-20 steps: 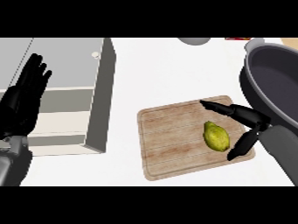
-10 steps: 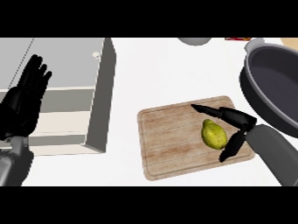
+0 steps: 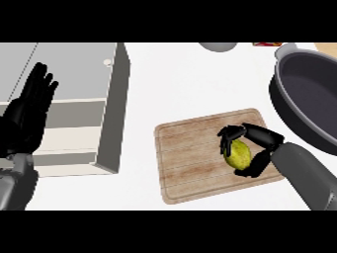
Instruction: Pick the pear from the cutting board and place it in the pot
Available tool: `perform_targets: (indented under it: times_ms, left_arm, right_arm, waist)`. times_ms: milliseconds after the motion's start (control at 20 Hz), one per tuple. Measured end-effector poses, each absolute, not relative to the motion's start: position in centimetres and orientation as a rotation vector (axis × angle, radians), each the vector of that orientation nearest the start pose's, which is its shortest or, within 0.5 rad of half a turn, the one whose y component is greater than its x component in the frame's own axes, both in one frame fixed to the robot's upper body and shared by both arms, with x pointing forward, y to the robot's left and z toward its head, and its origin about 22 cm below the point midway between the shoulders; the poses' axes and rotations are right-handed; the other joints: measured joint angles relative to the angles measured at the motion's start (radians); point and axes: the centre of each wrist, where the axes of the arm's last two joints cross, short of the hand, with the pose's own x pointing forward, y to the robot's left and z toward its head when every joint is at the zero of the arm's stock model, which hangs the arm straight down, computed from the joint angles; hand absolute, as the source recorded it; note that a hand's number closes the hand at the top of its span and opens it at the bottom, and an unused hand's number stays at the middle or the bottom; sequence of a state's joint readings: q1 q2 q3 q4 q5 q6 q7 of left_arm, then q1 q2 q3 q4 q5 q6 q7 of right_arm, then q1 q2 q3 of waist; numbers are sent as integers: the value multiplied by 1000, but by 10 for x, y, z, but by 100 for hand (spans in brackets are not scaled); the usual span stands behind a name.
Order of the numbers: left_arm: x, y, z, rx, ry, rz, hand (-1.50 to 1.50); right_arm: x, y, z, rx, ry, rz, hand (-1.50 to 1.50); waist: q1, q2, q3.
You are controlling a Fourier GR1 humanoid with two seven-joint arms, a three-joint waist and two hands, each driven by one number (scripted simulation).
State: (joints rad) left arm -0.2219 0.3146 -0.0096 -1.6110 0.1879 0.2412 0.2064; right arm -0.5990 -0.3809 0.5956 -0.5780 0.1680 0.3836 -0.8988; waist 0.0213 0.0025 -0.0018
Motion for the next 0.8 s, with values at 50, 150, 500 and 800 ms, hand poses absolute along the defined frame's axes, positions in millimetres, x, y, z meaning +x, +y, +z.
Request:
perform_targets:
  times_ms: [50,150,500,800]
  left_arm:
    - [289,274,85,180,-1619,54,0]
    - [289,275,83,180,-1622,52,0]
    - [281,282,76,207,-1601,75,0]
    - [273,301,72,276,-1564,119,0]
  right_arm:
    - [342,-262,-58,474,-1544,1211,150]
    - [344,-262,-58,475,-1555,1217,150]
    - [326,-257,-62,376,-1593,1357,150]
    - [302,-281,-52,103,-1567,1617,150]
  waist:
    - [0,0,0]
    - [2,0,0]
    - [-29,-21,-3]
    - [-99,-58,-10]
